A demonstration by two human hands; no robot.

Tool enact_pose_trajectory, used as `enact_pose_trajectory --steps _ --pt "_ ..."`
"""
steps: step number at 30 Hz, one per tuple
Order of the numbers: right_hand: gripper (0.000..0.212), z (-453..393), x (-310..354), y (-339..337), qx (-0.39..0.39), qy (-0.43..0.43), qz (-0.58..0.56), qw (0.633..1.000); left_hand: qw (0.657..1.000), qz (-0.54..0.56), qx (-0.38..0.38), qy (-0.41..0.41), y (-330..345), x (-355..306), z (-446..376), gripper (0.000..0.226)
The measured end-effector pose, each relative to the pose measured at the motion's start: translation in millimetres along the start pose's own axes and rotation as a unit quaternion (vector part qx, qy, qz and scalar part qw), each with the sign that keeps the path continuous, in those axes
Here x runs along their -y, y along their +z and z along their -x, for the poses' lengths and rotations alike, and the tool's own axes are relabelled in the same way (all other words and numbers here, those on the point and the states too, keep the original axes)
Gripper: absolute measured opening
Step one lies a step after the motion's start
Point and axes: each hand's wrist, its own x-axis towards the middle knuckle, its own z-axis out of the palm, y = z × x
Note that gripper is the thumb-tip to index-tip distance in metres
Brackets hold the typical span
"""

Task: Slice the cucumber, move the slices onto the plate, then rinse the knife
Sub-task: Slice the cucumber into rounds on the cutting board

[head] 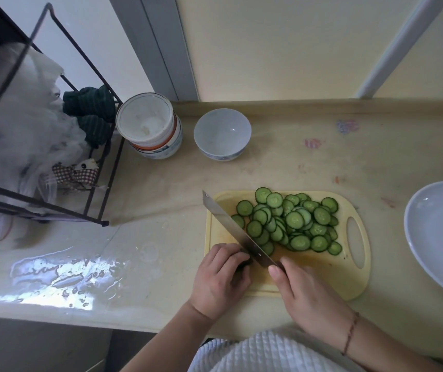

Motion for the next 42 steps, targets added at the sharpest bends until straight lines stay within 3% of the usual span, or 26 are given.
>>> enact_pose_trajectory --steps 22,28,42 --pt "0.035 0 13 7 0.008 -0.019 0.03 0.999 1.0 0.008 -0.013 -0.002 3 1 0 0.019" --pt "0.048 -4 9 8 -0.001 -0.005 0.023 1.0 1.0 0.008 -0.015 -0.004 0 -1 -1 0.023" --pt "0.041 29 6 -9 -0.005 -0.025 0.021 0.999 1.0 0.008 -0.016 -0.005 -1 -1 -2 0.024"
